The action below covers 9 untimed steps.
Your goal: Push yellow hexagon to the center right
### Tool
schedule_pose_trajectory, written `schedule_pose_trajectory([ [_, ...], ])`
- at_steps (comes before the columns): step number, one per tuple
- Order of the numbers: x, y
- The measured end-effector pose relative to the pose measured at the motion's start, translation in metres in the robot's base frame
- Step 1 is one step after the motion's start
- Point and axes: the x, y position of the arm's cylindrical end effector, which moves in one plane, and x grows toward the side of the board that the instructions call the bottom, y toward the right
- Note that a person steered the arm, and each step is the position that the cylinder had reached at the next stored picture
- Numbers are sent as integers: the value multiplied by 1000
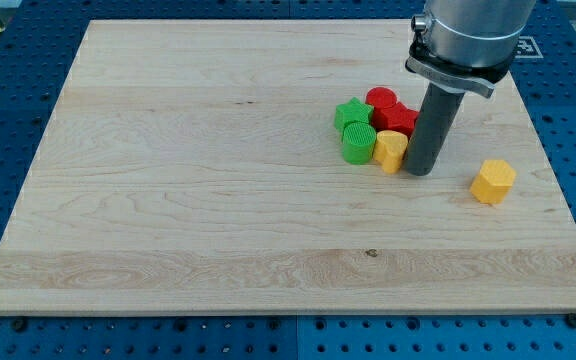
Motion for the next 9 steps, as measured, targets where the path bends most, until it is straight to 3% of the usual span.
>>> schedule_pose_trajectory([
  [7,86,130],
  [8,85,154],
  [9,56,173],
])
